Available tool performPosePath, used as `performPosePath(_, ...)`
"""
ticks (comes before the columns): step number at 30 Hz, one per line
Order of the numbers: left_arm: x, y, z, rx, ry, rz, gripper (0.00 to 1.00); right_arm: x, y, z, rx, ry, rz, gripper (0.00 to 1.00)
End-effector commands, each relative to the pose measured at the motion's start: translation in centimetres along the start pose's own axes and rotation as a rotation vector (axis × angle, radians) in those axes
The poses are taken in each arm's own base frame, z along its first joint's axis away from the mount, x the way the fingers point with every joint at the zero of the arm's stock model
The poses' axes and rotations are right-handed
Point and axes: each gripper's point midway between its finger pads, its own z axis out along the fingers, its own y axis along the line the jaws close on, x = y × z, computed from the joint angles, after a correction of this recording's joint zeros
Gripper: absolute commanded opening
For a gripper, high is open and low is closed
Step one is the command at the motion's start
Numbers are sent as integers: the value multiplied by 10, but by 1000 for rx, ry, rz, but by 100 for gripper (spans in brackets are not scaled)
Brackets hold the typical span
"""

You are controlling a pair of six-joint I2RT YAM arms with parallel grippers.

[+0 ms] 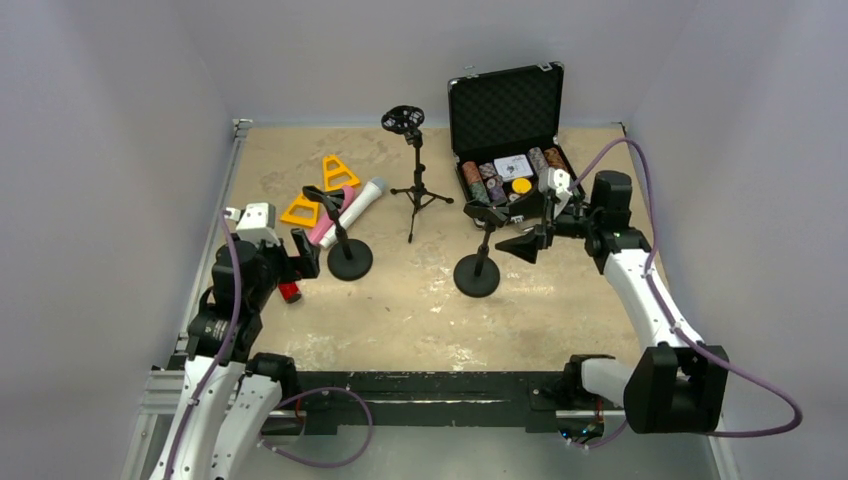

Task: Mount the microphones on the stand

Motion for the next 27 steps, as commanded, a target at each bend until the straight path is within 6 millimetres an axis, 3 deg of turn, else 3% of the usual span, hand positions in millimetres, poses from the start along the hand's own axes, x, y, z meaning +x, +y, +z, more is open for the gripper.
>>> performPosePath(1,-19,10,-11,-85,-59,-73,99,1,-11,-18,109,14,0,91)
performPosePath(5,-17,17,-12,-130,-43,-132,99,0,-20,-32,243,69,3,94)
performPosePath(16,-22,45,2,-282,22,-284,99,-14,-3,-58,431,81,-69,99)
performPosePath(21,-19,76,47,-318,148,-420,99,-16,-8,-68,473,59,-22,99)
performPosePath(24,-1,104,82,-406,293,-403,100,-11,-9,-71,479,57,-8,99)
performPosePath(27,12,127,100,-485,399,-369,99,-9,-11,-73,488,58,-13,99)
